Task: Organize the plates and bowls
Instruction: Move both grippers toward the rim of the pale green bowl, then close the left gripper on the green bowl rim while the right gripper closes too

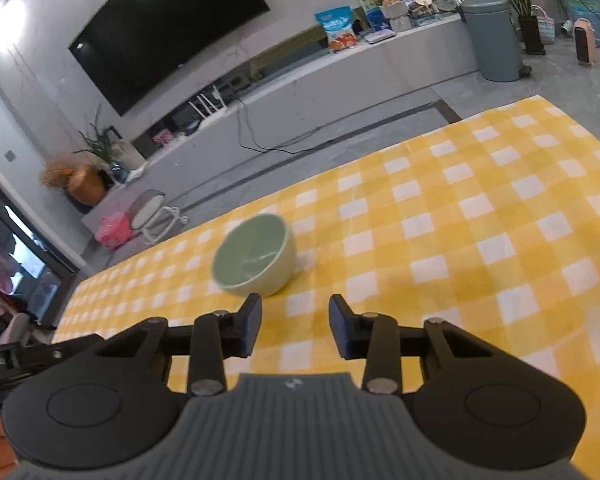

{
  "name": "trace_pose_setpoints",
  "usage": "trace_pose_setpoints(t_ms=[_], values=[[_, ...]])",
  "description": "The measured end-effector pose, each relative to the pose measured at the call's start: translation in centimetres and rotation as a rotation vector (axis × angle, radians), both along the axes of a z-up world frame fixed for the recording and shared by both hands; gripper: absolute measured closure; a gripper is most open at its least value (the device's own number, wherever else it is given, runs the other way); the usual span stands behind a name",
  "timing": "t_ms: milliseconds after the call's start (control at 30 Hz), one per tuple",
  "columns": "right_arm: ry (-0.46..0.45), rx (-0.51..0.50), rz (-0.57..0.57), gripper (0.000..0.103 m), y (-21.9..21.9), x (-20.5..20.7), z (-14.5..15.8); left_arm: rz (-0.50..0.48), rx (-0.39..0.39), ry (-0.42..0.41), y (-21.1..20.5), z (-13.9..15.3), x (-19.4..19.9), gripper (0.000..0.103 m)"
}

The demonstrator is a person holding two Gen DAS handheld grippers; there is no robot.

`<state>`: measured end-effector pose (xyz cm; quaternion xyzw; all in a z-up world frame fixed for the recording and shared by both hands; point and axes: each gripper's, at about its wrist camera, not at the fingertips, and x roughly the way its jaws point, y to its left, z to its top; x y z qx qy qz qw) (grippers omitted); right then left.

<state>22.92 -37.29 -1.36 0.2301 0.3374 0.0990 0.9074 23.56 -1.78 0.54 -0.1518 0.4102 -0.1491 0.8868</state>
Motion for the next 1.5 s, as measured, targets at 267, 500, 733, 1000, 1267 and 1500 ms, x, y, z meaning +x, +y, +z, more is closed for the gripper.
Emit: trace_pose_setpoints(t_ms=[267,500,733,1000,1267,1500], values=[[0.051,0.072,0.029,0.070,0.2,4.0,-2.2,0.042,-0.079,0.034,0.3,-2.9,4.6,0.043],[0.073,0.147,0.020,0.071,0.8,6.9,-3.5,0.041,-0.130,0.048,-0.6,-4.7,8.2,0.043],[0.063,0.132,0.046,0.071,2.4,8.7,-3.7,0.040,-0.054,0.062,-2.3,-6.5,10.6,0.047],[0.091,0.138,0.021,0.068,2.3,9.2,-4.6,0.033,-0.008,0.075,-3.5,-7.3,11.5,0.085],[0.114,0.130,0.013,0.077,2.6,9.1,-5.2,-0.010,0.091,0.013,-4.7,-6.0,9.3,0.089],[0.141,0.145,-0.004,0.094,2.7,8.9,-6.1,-0.013,0.176,0.005,-6.1,-5.4,8.1,0.093]])
